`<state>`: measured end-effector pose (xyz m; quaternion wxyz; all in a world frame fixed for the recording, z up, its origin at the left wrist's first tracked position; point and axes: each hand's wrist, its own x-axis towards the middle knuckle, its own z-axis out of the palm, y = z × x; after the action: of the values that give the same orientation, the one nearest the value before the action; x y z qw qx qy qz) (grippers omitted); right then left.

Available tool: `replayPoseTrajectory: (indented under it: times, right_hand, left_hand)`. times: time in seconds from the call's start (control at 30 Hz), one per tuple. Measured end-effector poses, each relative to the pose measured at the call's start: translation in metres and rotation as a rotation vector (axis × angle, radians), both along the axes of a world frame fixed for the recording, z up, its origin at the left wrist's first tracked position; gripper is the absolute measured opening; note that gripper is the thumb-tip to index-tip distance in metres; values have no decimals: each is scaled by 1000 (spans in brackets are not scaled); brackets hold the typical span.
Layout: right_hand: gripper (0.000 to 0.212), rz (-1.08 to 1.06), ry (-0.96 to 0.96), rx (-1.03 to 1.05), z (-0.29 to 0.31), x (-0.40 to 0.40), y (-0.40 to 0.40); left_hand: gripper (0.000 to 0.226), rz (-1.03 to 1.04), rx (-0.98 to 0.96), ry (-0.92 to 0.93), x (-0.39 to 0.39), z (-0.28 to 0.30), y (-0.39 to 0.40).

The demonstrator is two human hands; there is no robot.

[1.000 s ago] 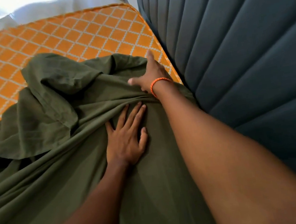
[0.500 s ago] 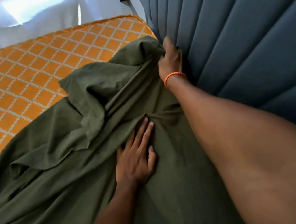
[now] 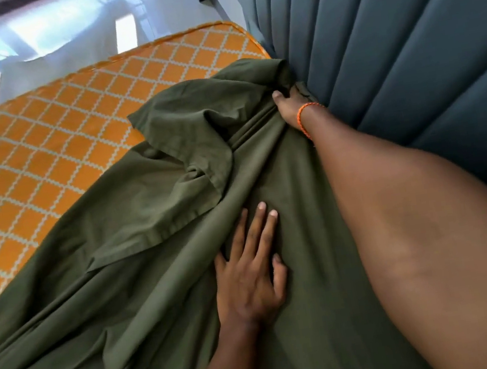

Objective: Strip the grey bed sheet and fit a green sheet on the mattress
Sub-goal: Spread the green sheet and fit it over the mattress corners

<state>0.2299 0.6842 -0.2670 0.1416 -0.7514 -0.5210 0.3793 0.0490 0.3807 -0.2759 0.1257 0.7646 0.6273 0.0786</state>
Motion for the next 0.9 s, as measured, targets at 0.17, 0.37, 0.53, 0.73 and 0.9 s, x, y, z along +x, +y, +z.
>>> replayPoseTrajectory:
  times: [0.17, 0.37, 0.53, 0.73, 0.9]
  right_hand:
    - [65, -75, 36, 57, -17, 7, 2]
    - [51, -208, -273, 203, 4, -31, -62]
    - [68, -268, -461, 206, -6, -40, -101]
    - [73, -279, -146, 27, 6, -12, -59]
    - [36, -190, -505, 536, -6, -42, -94]
  left_hand:
    - [79, -32, 13, -195, -2, -2, -2]
    - [81, -27, 5, -249, -2, -1, 0]
    - [79, -29, -7, -252, -4, -1, 1]
    - [80, -19, -31, -252, -5, -2, 1]
    - [79, -22, -45, -266, -6, -3, 2]
